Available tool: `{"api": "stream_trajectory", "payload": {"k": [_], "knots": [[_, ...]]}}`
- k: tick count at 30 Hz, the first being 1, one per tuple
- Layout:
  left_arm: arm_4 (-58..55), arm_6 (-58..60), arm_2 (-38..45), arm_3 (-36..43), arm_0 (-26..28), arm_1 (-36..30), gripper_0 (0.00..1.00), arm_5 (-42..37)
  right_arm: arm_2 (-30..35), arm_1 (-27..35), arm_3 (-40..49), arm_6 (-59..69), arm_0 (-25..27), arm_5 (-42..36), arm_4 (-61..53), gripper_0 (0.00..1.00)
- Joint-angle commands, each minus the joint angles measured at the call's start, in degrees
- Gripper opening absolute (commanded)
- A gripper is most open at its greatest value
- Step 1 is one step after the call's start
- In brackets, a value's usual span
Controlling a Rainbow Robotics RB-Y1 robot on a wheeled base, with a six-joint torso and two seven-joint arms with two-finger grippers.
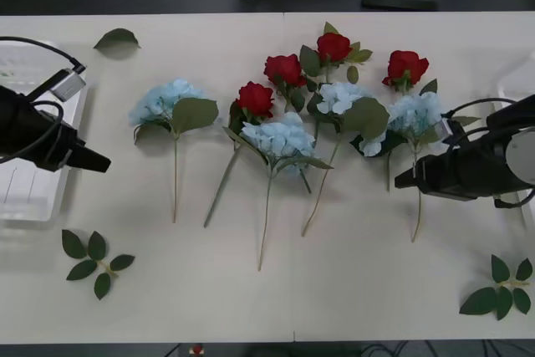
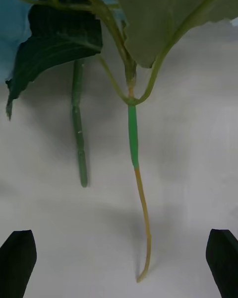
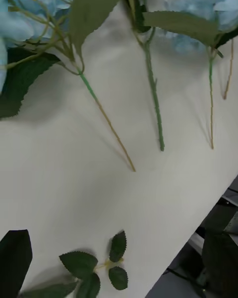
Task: Place the red flowers into the right box and the blue flowers into the left box. If a person shows an open palm, hand one flower to the person first, then continue sorting.
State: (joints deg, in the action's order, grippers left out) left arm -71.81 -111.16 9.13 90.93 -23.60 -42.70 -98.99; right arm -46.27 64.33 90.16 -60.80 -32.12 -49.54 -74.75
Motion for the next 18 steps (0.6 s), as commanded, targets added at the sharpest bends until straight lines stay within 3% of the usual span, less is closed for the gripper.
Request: {"api": "stream_trajectory", "payload": {"k": [1, 8, 10, 11, 12, 13, 14, 15, 18], "knots": [[5.4, 6.7, 0.5, 5.8, -1.5, 3.7, 1.00, 0.5, -4.1, -1.1, -3.1, 3.1, -5.3, 2.1, 0.7, 1.00], [16.9, 19.4, -3.1, 15.1, -1.5, 10.3, 1.00, 1.0, -5.8, -3.3, -6.4, 3.3, -6.9, 4.4, 1.5, 1.00], [19.7, 21.8, -4.6, 16.6, -1.5, 11.8, 1.00, 1.4, -5.8, -3.4, -6.3, 3.2, -7.0, 4.4, 1.7, 0.94], [21.5, 23.3, -5.8, 17.2, -1.5, 12.8, 1.00, 2.0, -5.8, -3.4, -6.4, 3.1, -7.0, 4.4, 1.7, 0.75], [23.3, 24.7, -7.1, 17.3, -1.5, 13.7, 1.00, 2.7, -5.7, -3.4, -6.3, 2.9, -7.0, 4.4, 1.9, 0.49], [24.2, 25.3, -7.6, 17.3, -1.5, 14.1, 1.00, 3.0, -5.8, -3.4, -6.2, 2.8, -7.0, 4.4, 2.0, 0.34], [25.8, 26.4, -8.8, 17.3, -1.4, 14.7, 1.00, 3.6, -5.7, -3.4, -6.2, 2.6, -7.0, 4.4, 2.2, 0.09], [27.4, 27.3, -9.7, 17.3, -1.2, 15.0, 1.00, 4.8, -5.7, -3.4, -6.2, 2.6, -7.0, 4.4, 2.3, 0.00], [30.5, 27.8, -11.9, 17.2, 0.0, 15.1, 1.00, 8.3, -5.8, -3.4, -6.2, 2.4, -7.0, 4.4, 2.7, 0.00]]}}
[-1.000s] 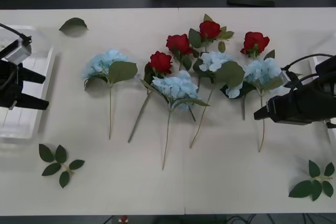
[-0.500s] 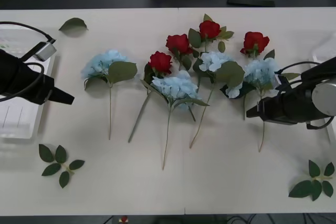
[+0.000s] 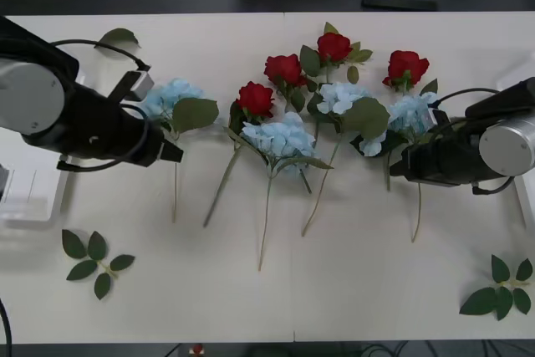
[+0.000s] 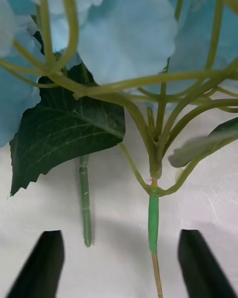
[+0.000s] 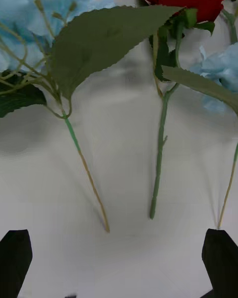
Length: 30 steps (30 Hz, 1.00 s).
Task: Place the red flowers into the right box and the blue flowers into the left box. If a person shows an open palm, hand one flower to the person first, then continue sorting.
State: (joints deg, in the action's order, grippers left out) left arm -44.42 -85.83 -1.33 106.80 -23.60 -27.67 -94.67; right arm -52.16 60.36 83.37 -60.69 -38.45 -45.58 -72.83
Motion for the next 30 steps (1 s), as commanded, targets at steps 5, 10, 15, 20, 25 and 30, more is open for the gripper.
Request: {"api": "stream_trajectory", "payload": {"k": [5, 10, 15, 20, 25, 30], "knots": [[7.7, 3.6, -4.9, -0.8, 1.6, 0.1, 1.00, 9.7, 0.1, 0.6, 0.6, 2.2, -0.7, 0.4, 1.0, 0.00], [9.4, 4.3, -5.4, -3.7, 2.2, 0.5, 1.00, 14.1, -0.2, 0.6, 0.6, 2.2, -0.7, 0.4, 1.5, 0.00], [10.2, 5.3, -5.3, -7.0, 3.3, 0.9, 1.00, 18.8, -0.4, 1.3, 0.7, 1.7, -0.8, 0.2, 1.6, 0.00], [13.9, 5.9, -5.4, -8.2, 3.6, 2.4, 1.00, 19.3, -0.4, 4.9, 3.0, 0.7, -3.0, -4.3, 0.7, 0.00], [20.2, 6.6, -5.4, -9.7, 3.6, 5.6, 1.00, 19.3, -0.3, 11.9, 8.7, -0.1, -8.3, -12.0, -5.7, 0.00], [25.3, 7.2, -6.1, -10.6, 3.6, 8.5, 1.00, 19.4, -0.2, 18.5, 14.5, -1.3, -13.7, -16.9, -12.7, 0.00]]}}
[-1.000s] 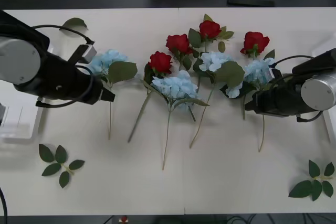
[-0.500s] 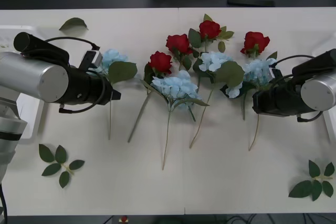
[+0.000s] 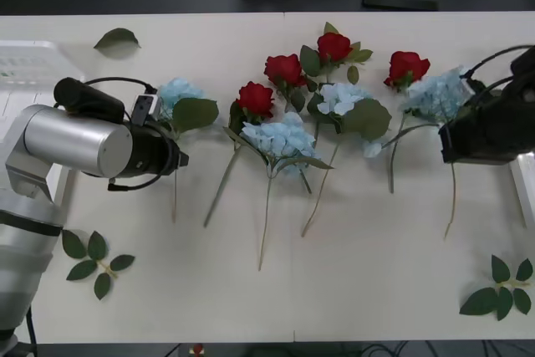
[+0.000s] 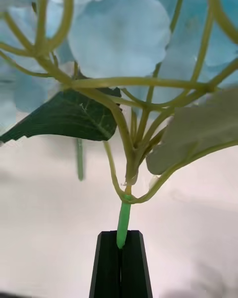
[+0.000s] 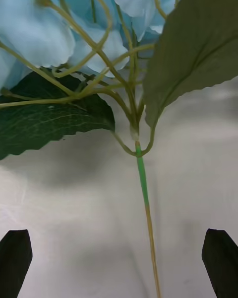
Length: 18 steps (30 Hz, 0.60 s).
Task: Place the red flowers into the right box and the blue flowers into the left box. If a person shows an open palm, hand one flower to the person first, then continue sorting.
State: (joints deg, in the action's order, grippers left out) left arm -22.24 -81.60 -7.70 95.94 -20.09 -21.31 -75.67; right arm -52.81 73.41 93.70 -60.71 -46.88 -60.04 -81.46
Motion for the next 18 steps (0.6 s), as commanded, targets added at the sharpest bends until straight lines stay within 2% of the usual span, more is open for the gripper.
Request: {"api": "stream_trajectory", "payload": {"k": [1, 5, 9, 11, 18], "knots": [[4.2, 3.1, -0.1, 0.2, 0.0, 2.7, 1.00, 0.4, 0.9, 6.7, 5.4, -1.6, -6.4, -3.2, -5.6, 0.00], [7.1, 4.1, -1.9, 0.1, 0.1, 3.4, 1.00, 0.4, 4.4, 9.3, 8.6, -3.5, -7.7, -4.7, -11.6, 0.00], [10.6, 5.3, -4.3, -0.1, 0.1, 3.4, 1.00, 0.4, 8.9, 12.0, 10.6, -10.3, -7.7, -2.7, -18.6, 0.00], [12.2, 5.8, -4.9, -0.6, 0.1, 3.4, 1.00, 0.4, 10.3, 13.1, 11.8, -12.9, -7.7, 0.5, -22.2, 0.00], [13.4, 6.9, -5.8, -3.2, 0.0, 3.4, 1.00, 2.1, 11.0, 11.4, 15.4, -19.0, -8.1, 23.0, -31.0, 0.00]]}}
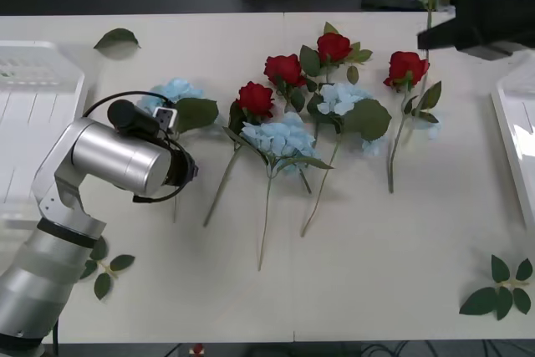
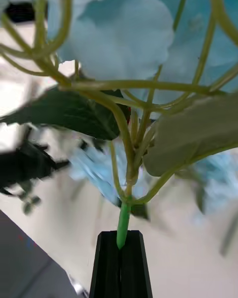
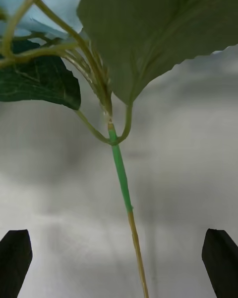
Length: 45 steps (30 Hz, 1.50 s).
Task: Place the red flowers into the right box and the blue flowers into the left box. If a person shows an open palm, hand one flower to the person first, then continue sorting.
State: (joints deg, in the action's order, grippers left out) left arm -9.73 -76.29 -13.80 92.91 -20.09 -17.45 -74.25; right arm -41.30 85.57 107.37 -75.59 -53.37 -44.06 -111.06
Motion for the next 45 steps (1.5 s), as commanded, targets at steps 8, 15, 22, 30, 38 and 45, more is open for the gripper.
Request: {"api": "stream_trajectory", "payload": {"k": [8, 15, 22, 30, 38, 45], "knots": [[3.2, 2.1, -1.6, -0.5, 0.0, -0.5, 0.39, 0.8, -0.7, -7.3, 2.9, -5.0, -2.4, 13.3, 4.5, 0.00], [3.8, 1.9, -2.2, -0.5, 0.1, -0.5, 0.10, 0.5, -1.9, -14.4, 3.3, -4.6, -2.4, 13.7, 13.8, 0.00], [4.7, 1.9, -2.6, -0.5, 0.3, -0.5, 0.00, 0.4, -5.4, -18.6, 3.6, -3.2, -2.4, 17.0, 20.4, 0.00], [5.9, 2.3, -1.5, 0.5, 0.3, -1.2, 0.00, 0.4, -10.1, -24.6, 0.6, -1.3, -3.0, 22.8, 27.8, 0.00], [0.0, 3.7, 4.0, 11.7, 0.4, -8.1, 0.00, -10.0, -10.5, -29.5, -3.1, -0.3, -3.3, 25.2, 30.3, 0.00], [-9.2, 4.9, 12.6, 17.9, 1.3, -18.9, 0.00, -17.9, -10.7, -33.8, -3.7, 1.1, -3.2, 32.3, 29.8, 0.00]]}}
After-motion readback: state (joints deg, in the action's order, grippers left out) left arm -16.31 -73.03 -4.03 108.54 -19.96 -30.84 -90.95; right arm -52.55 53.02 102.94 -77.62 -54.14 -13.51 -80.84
